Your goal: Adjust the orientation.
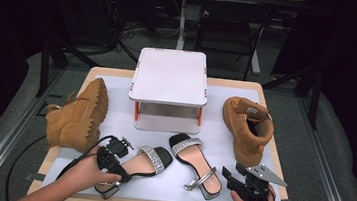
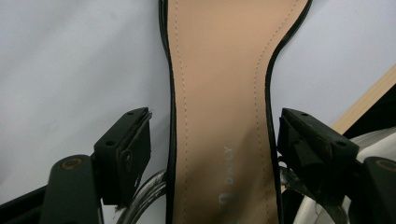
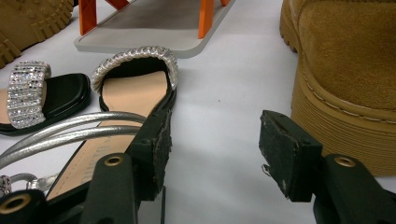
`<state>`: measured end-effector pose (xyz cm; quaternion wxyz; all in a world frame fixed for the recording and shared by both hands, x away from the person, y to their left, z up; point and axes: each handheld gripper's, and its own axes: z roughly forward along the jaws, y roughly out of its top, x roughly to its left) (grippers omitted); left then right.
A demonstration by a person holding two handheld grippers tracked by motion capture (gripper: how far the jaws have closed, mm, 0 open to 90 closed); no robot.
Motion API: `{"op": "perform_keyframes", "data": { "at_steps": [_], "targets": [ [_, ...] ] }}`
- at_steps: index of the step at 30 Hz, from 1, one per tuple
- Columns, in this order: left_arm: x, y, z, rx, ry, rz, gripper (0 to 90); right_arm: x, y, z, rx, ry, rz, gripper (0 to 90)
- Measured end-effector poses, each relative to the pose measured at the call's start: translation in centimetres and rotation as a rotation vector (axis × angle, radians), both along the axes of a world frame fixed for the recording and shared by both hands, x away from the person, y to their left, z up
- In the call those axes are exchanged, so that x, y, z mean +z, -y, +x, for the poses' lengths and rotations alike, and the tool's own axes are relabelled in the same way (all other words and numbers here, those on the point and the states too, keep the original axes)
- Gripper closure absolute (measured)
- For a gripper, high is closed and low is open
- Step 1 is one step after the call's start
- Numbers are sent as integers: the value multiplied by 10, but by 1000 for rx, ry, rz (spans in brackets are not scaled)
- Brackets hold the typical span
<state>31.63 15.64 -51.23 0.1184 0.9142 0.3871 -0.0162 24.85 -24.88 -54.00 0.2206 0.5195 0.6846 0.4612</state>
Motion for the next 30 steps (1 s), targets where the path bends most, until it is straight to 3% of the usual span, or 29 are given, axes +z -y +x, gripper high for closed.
{"op": "perform_keyframes", "data": {
  "at_steps": [4,7,11,15,21,30],
  "targets": [
    [-4,5,2,-20,-15,40,341,0,0,0,1,0,1,434],
    [-5,8,4,-22,-37,33,410,0,0,0,2,1,-1,434],
    [-5,10,7,-5,-59,53,423,0,0,0,1,-1,-1,434],
    [-5,9,6,3,-55,44,427,0,0,0,2,1,-1,434],
    [-3,3,7,39,1,28,431,0,0,0,1,-2,-2,434],
    [-2,-11,20,127,-3,15,432,0,0,1,0,-1,3,434]
  ]
}}
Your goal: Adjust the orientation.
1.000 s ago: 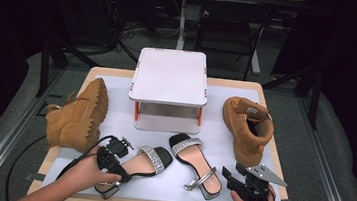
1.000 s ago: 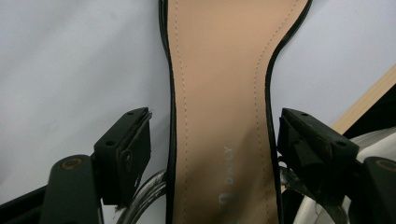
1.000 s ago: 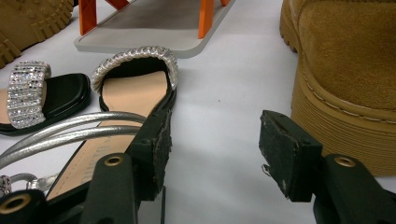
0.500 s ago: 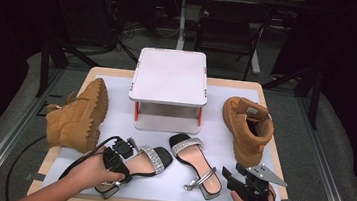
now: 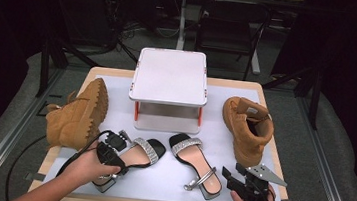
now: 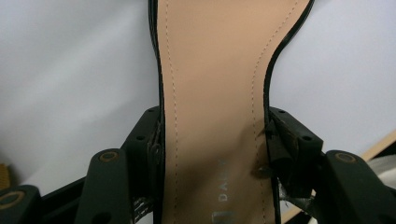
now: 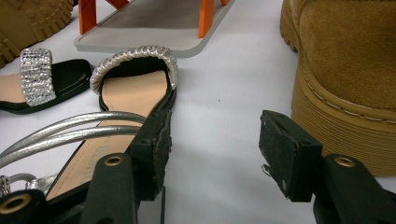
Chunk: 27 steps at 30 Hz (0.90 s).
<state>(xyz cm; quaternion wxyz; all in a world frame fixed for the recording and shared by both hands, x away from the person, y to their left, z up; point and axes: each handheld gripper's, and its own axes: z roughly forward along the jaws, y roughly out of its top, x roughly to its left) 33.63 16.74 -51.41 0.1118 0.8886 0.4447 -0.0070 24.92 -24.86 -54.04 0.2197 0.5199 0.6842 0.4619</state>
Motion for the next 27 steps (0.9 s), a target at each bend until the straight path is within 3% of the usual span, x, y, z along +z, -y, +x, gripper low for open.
{"op": "perform_keyframes", "data": {
  "at_steps": [6,16,27],
  "targets": [
    [1,-7,9,53,22,2,431,0,0,-1,3,0,-3,434],
    [-3,-10,18,109,19,-31,431,1,0,-1,4,-2,-4,434],
    [-4,-10,17,115,27,-34,429,1,-1,0,7,-8,1,434]
  ]
}}
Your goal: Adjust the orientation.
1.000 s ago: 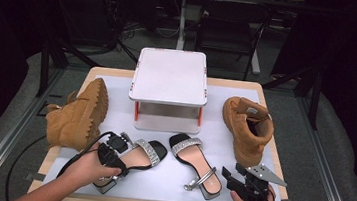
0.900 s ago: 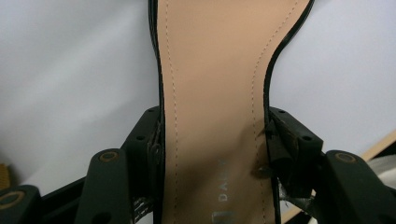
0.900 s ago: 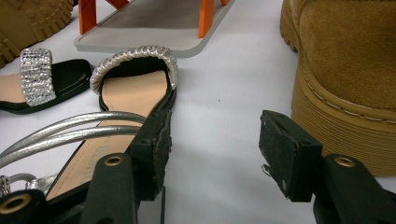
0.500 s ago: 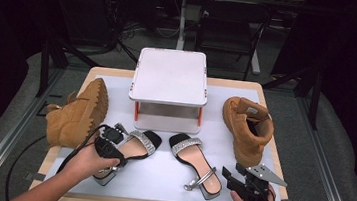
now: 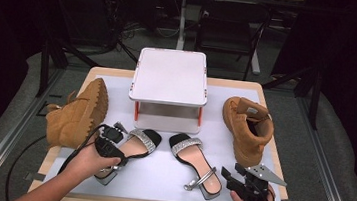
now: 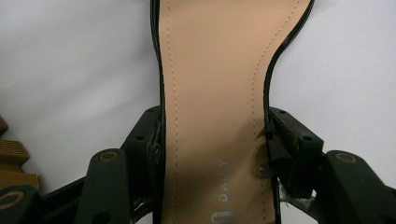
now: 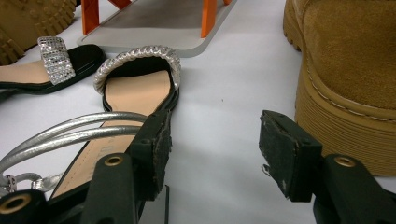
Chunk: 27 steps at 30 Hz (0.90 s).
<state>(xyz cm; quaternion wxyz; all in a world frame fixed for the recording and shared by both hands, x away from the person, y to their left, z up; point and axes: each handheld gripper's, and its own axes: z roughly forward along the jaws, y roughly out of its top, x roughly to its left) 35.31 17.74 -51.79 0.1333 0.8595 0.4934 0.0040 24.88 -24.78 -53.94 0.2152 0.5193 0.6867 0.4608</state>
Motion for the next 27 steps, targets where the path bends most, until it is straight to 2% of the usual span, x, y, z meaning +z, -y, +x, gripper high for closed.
{"op": "perform_keyframes", "data": {
  "at_steps": [10,14,17,21,25,27],
  "targets": [
    [0,-1,-3,-37,20,-1,415,1,0,-1,-3,4,10,433],
    [0,-3,-2,-21,13,-26,418,8,-4,-3,6,14,-12,406],
    [0,-2,-2,10,-36,-37,420,11,-8,-3,12,18,-27,399],
    [1,1,-3,35,-54,-33,424,13,-10,-2,10,17,-29,388],
    [1,0,-1,60,-55,-60,425,23,-12,-1,12,13,-31,345],
    [1,1,0,62,-59,-53,427,29,-16,-1,20,10,-52,307]
  ]
}}
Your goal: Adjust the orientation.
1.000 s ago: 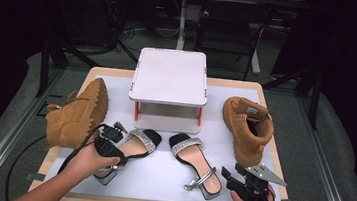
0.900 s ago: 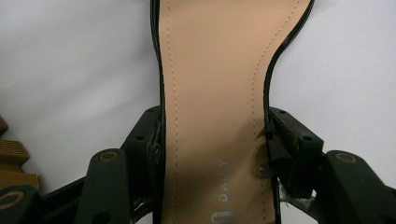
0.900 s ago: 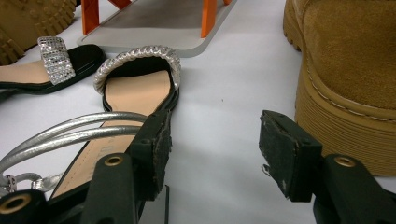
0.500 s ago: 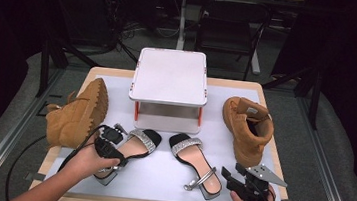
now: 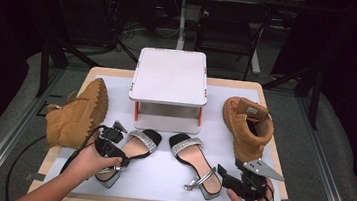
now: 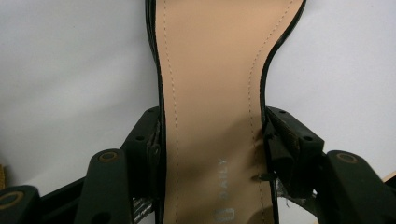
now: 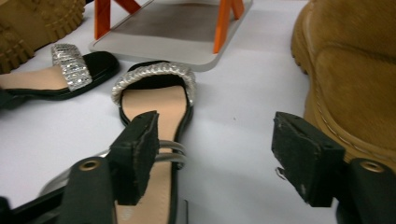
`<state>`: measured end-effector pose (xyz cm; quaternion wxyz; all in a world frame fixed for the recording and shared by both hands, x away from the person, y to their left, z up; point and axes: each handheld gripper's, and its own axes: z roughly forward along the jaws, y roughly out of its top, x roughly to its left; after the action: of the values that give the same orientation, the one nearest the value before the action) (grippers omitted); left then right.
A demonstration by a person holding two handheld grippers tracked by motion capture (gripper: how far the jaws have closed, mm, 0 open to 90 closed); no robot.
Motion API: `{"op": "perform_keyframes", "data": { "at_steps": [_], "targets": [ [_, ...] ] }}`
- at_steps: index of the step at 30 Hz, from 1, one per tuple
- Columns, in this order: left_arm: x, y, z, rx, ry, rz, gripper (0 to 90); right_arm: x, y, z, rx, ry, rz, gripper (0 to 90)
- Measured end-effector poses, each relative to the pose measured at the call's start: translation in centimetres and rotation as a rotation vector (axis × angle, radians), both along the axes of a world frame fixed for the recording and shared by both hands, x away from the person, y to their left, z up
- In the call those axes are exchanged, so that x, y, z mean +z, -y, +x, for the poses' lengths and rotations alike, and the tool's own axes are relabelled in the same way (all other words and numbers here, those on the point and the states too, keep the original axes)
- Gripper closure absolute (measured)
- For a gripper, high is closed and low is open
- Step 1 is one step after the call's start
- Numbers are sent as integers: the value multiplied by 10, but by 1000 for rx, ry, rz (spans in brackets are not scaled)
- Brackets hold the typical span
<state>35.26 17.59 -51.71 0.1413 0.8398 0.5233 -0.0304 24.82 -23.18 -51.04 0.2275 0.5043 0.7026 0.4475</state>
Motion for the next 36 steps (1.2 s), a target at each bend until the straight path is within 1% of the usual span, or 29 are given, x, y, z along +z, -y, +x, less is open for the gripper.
{"op": "perform_keyframes", "data": {
  "at_steps": [2,4,5,6,8,10,11,12,13,16,18,20,21,22,23,24,25,26,27,30,33,35,36],
  "targets": [
    [0,1,0,-8,1,7,425,9,-8,2,31,-18,-20,290],
    [0,0,1,-11,-2,4,423,17,-16,4,56,-31,-63,289],
    [0,0,1,-18,-1,4,422,22,-22,7,70,-43,-93,289],
    [0,0,1,-31,1,9,420,26,-27,11,85,-61,-113,289],
    [0,1,-1,-43,12,17,416,32,-35,18,107,-97,-140,290],
    [0,2,-2,-57,20,26,411,37,-46,28,139,-165,-185,291],
    [1,2,-2,-64,20,30,410,37,-50,31,144,-188,-197,294],
    [1,2,-2,-67,20,31,409,38,-56,37,157,-239,-229,296],
    [1,2,-1,-70,17,32,408,38,-60,40,164,-262,-249,297],
    [1,3,-1,-80,13,36,406,35,-72,53,201,-369,-308,307],
    [1,3,0,-88,12,40,402,33,-78,59,209,-424,-342,326],
    [1,3,0,-85,10,38,401,32,-82,65,215,-471,-378,326],
    [1,3,0,-85,8,38,401,31,-84,67,212,-482,-379,326],
    [1,3,1,-84,6,37,401,32,-85,71,215,-504,-397,326],
    [1,3,1,-85,1,37,401,31,-87,73,212,-519,-390,327],
    [1,3,2,-85,-1,36,402,32,-88,76,217,-546,-399,327],
    [1,3,2,-85,-5,36,402,32,-88,78,226,-568,-399,327],
    [1,3,3,-83,-7,36,402,31,-90,80,223,-585,-397,327],
    [1,3,3,-83,-7,36,402,31,-91,83,226,-605,-407,326],
    [1,4,4,-80,-10,39,402,28,-95,87,226,-639,-447,325],
    [1,4,4,-80,-9,39,403,23,-99,91,218,-682,-461,326],
    [1,4,4,-81,-8,40,403,19,-100,93,221,-695,-463,327],
    [1,4,3,-80,-7,41,403,18,-101,95,225,-707,-472,332]
  ]
}}
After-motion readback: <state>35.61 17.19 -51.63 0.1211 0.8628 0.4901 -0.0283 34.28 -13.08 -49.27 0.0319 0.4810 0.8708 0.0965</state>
